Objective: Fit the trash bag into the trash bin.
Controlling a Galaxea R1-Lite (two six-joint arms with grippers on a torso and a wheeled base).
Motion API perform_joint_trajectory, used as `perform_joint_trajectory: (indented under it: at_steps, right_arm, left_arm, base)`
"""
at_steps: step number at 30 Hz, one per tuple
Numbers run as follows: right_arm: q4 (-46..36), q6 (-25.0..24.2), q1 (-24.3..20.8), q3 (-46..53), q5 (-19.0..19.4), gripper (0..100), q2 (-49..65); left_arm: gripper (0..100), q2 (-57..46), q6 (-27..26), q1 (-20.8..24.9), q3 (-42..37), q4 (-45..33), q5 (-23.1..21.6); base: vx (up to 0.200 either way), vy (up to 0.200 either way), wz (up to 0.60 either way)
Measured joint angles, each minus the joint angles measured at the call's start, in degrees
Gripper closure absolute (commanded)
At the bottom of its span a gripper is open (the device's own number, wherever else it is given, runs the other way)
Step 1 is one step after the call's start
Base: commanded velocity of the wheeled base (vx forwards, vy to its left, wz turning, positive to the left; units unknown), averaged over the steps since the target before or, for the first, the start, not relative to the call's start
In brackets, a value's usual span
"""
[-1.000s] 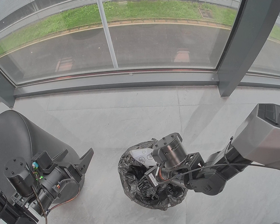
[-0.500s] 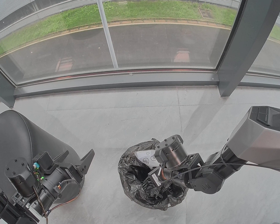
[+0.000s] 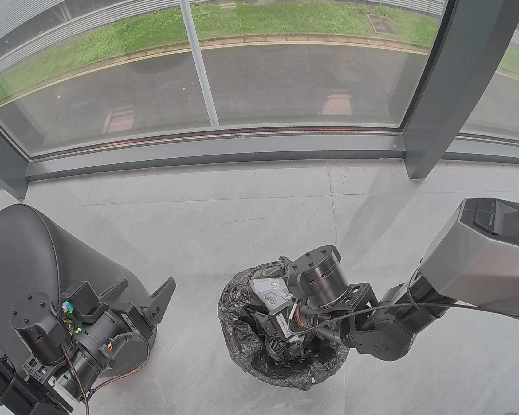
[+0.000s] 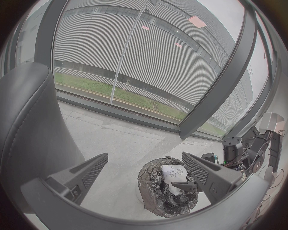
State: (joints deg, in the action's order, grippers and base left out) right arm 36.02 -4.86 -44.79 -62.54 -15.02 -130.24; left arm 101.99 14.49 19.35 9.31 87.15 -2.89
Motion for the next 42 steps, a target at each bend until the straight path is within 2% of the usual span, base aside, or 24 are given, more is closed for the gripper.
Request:
perform_joint_trajectory:
  at_steps: [4, 10, 28, 42]
  right_arm:
    - [0.5, -3.3, -0.8, 1.1, 1.6, 0, 0.2]
    - [-2.3, -6.2, -2.6, 3.7, 8.3, 0, 1.7]
    - [-2.2, -6.1, -4.4, 5.4, 8.7, 0, 5.6]
    - [-2.5, -6.2, -4.0, 2.8, 8.9, 0, 2.2]
  left_arm:
    - [0, 0.0, 0.0, 0.0, 0.0, 0.0, 0.0]
    - [0, 0.0, 0.0, 0.0, 0.0, 0.0, 0.0]
    - [0, 0.2, 0.0, 0.1, 0.0, 0.0, 0.0]
    - [0, 0.3, 0.0, 0.1, 0.0, 0.0, 0.0]
  base:
    - [0.0, 0.0, 0.0]
    - [0.0, 0.0, 0.0]
    - [0.0, 0.0, 0.0]
    - [0.0, 0.0, 0.0]
